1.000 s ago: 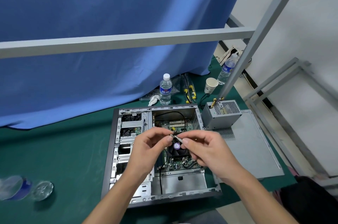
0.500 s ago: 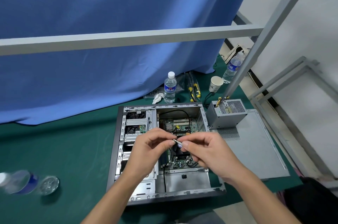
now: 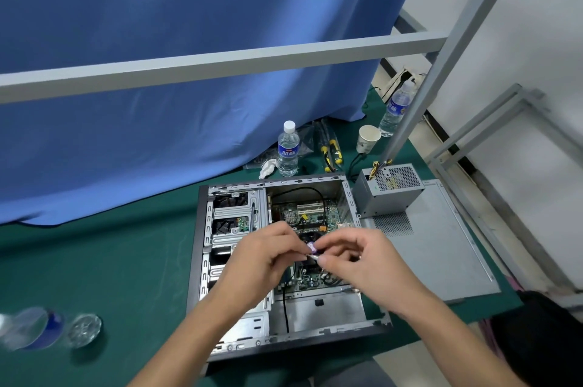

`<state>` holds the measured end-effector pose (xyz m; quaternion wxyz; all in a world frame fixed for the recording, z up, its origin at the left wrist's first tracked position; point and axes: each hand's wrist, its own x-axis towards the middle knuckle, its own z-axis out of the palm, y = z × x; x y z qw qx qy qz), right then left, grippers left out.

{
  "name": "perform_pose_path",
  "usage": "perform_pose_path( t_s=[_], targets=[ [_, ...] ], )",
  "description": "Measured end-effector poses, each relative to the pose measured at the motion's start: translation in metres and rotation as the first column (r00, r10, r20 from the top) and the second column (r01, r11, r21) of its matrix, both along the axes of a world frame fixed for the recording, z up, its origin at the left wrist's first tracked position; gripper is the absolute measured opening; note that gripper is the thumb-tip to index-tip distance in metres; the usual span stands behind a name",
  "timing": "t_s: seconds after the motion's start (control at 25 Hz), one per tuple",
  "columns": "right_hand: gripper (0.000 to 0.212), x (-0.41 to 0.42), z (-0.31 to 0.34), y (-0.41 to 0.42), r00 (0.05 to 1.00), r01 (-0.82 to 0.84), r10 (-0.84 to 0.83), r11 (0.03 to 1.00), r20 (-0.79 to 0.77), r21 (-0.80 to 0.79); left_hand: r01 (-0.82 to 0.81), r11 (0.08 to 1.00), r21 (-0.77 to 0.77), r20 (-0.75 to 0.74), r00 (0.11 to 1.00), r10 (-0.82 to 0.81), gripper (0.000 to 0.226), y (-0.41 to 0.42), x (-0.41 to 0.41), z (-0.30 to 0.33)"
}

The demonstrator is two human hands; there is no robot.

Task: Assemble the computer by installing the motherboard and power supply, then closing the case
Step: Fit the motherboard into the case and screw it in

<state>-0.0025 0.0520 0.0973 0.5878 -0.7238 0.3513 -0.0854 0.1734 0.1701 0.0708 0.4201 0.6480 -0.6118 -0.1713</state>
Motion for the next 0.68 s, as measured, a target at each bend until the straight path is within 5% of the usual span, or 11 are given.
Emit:
perform_pose_path(
  t_s=[0.12,0.24,0.52,0.68],
  targets=[
    [0.022,-0.003,0.001,-0.002,0.993,-0.009,0.002,0.998,0.121,0.057,0.003,0.992,0.127,-0.36,0.932,0.043,0.007,-0.004,0.0,0.004],
    [0.025,-0.007,-0.002,-0.002,0.992,-0.095,0.1,0.993,0.073,-0.073,0.138,0.939,0.315,-0.593,0.801,0.081,0.01,-0.01,0.009,0.003],
    [0.035,-0.009,-0.012,0.0,0.944,-0.329,0.31,0.887,-0.111,-0.324,0.34,0.824,0.453,-0.609,0.793,0.007,0.009,-0.021,0.019,-0.005],
    [0.028,-0.009,-0.028,0.008,0.955,-0.297,0.285,0.884,-0.087,-0.362,0.353,0.794,0.494,-0.644,0.763,0.062,0.005,-0.019,0.016,-0.026]
  ],
)
